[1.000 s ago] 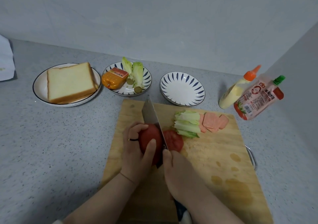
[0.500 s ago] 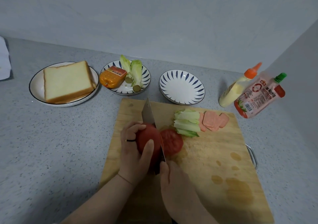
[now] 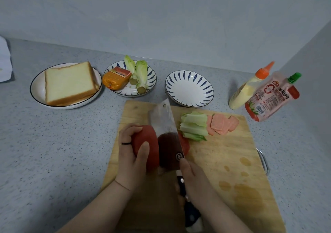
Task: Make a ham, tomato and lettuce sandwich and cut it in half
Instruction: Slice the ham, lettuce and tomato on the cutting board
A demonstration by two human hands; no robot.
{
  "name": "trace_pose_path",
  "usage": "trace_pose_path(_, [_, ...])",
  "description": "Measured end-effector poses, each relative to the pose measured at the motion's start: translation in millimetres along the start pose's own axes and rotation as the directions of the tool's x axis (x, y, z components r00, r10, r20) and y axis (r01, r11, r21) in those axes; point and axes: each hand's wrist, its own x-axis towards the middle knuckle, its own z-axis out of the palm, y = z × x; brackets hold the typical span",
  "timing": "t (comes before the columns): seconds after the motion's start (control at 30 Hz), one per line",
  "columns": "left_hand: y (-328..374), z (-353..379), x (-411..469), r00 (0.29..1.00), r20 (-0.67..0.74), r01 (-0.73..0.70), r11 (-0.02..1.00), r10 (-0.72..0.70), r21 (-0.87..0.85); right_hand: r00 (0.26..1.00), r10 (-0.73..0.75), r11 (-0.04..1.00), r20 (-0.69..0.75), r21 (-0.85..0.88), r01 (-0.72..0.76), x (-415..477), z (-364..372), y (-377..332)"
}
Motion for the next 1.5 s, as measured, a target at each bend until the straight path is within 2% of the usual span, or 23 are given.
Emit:
trace_pose_path(0.1, [-1.3,-5.2,0.7,0.997,0.004,0.075,0.997,-0.075,-0.033,0.98,0.144,0.92,0.138,0.346,-0.184,0.6,-11.4,4.4])
trace_pose_path(0.2, [-0.5,-6.3,1.3,0.997,0.008,0.072,0.997,-0.072,-0.017,0.974,0.126,0.887,0.188,0.417,-0.195,5.2,-14.7,9.9])
trace_pose_path(0.47, [1.2,-3.7,3.2,0.997,0.003,0.079,0.997,-0.079,0.018,0.988,0.102,0.92,0.118,0.366,-0.139,10.9,-32.2,15.7])
trace_pose_path(0.7, [2.7,-2.9,3.1,0.995,0.019,0.098,0.995,-0.098,0.028,0.969,0.131,0.909,0.209,0.365,-0.202,9.2,-42.5,18.3])
trace_pose_path(0.9, [4.3,-6.9,3.3,0.99,0.044,0.134,0.991,-0.135,0.028,0.98,0.069,0.904,0.185,0.404,-0.14,4.1,-56.3,23.3])
trace_pose_path(1.03, [4.4,-10.5,3.0,0.98,0.138,0.141,0.989,-0.147,0.047,0.986,0.076,0.903,0.151,0.408,-0.133,0.7,-59.9,24.4])
trace_pose_path(1.17, [-3.1,-24.0,3.7,0.944,0.285,0.138,0.982,-0.169,0.127,0.961,0.186,0.873,0.205,0.415,-0.257,0.6,-57.7,21.4])
trace_pose_path(1.27, [-7.7,-33.0,4.7,0.907,0.37,0.135,0.972,-0.2,0.194,0.948,0.201,0.847,0.247,0.442,-0.295,0.5,-57.5,16.3])
trace_pose_path(1.37, [-7.1,-36.6,8.0,0.9,0.377,0.142,0.965,-0.22,0.222,0.966,0.127,0.878,0.227,0.427,-0.215,-1.3,-55.5,14.3])
trace_pose_path(1.5, [-5.5,-41.3,11.0,0.908,0.343,0.179,0.962,-0.242,0.206,0.992,-0.032,0.949,0.119,0.314,-0.007,-3.5,-50.3,12.8])
